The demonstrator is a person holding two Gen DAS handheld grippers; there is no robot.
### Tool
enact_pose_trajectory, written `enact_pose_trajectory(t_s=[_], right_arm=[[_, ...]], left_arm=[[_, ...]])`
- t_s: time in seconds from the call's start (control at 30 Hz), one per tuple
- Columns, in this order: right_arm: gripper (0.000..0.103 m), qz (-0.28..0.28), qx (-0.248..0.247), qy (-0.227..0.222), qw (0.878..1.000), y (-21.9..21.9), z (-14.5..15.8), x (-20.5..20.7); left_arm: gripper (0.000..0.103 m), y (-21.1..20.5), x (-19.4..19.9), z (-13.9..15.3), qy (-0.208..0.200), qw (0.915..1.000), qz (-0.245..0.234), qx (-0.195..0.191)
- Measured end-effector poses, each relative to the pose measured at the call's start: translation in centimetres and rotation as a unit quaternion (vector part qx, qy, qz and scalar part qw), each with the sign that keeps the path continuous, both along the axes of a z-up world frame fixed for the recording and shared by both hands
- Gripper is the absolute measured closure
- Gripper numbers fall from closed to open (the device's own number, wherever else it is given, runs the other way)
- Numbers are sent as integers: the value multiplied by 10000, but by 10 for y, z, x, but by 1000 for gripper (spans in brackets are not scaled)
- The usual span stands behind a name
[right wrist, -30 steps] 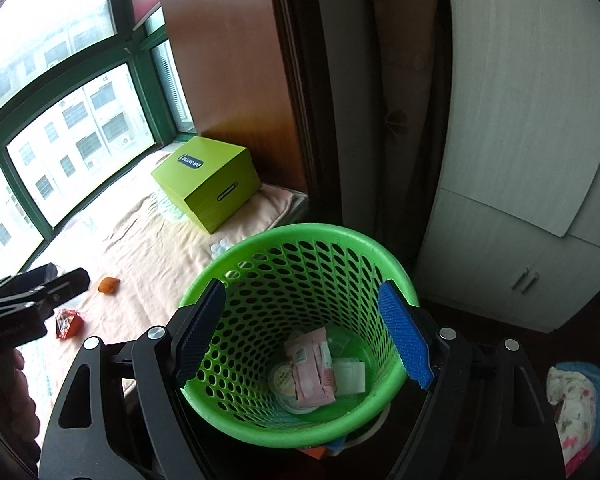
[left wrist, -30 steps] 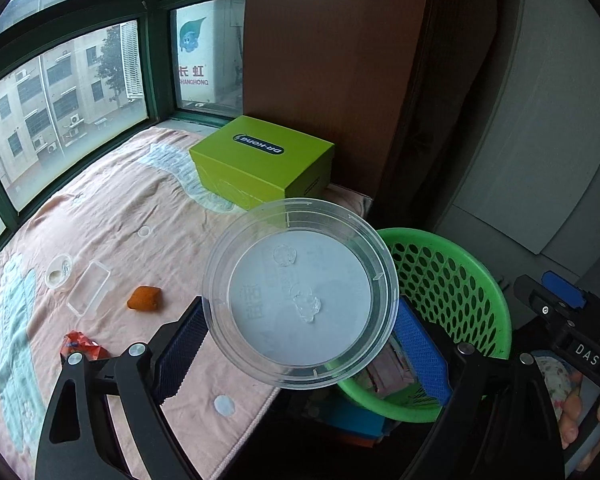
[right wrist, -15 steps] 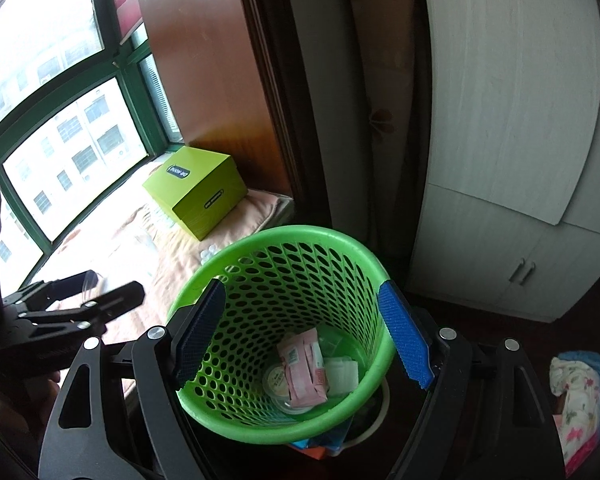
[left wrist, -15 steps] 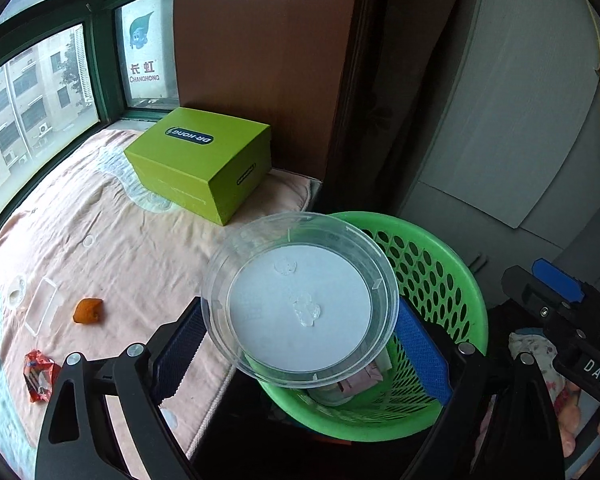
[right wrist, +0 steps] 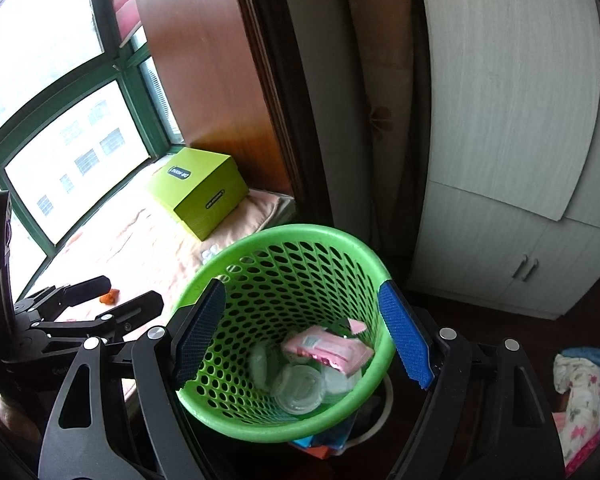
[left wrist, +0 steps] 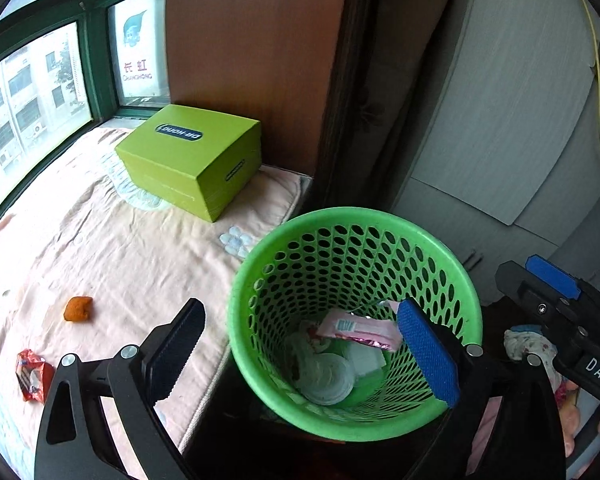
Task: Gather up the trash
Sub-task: 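Lower the clear round lid into the green wastebasket with the left tool and release, then move both open tools back over the table toward the orange Ovaltine packet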
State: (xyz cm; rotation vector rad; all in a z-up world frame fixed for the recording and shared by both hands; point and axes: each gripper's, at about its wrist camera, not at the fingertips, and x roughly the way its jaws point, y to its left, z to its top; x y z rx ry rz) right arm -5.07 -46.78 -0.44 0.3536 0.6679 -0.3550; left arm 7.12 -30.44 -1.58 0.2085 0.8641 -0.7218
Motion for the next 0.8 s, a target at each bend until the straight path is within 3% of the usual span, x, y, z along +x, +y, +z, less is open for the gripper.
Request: enact_pose_trajectory(t_s=[0.33,0.8], right_arm=[[24,453,-27,5,9990,25,1,17],[24,1198,-46,94,9927,72,-1,59]], left_arm=[[9,59,20,-2,4,9969,778,98],[9,172,61,-23,107,9803,1943,345]])
